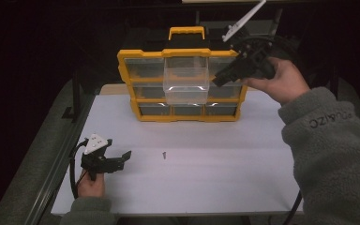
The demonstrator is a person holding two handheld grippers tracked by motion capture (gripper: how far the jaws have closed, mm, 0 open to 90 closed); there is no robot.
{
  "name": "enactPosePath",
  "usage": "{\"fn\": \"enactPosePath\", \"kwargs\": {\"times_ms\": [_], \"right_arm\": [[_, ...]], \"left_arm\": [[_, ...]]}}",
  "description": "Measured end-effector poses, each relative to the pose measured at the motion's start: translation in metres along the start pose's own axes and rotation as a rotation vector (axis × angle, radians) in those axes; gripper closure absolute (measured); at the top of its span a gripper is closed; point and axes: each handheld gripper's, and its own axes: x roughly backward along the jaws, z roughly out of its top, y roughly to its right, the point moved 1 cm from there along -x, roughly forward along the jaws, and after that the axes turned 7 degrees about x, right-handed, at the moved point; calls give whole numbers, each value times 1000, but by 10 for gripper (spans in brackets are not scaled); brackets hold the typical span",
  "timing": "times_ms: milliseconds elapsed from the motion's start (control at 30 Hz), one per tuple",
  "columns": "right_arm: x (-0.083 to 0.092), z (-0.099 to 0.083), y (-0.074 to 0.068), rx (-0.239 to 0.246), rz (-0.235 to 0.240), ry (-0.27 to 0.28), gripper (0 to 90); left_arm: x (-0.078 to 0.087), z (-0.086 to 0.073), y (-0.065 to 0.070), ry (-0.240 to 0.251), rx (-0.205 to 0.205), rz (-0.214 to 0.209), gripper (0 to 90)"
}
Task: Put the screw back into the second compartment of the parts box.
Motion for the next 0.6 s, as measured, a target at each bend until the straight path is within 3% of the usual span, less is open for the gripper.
{"fn": "enactPosePath", "kwargs": {"times_ms": [300,500,600], "right_arm": [[-14,-54,-15,-34,0,26,619],[-42,-80,-28,-50,22,28,607],[-59,-86,-35,-30,30,-1,599]], "left_arm": [[1,0,0,-3,0,4,138],[0,-1,0,7,1,3,138],[0,-1,0,7,1,3,138]]}}
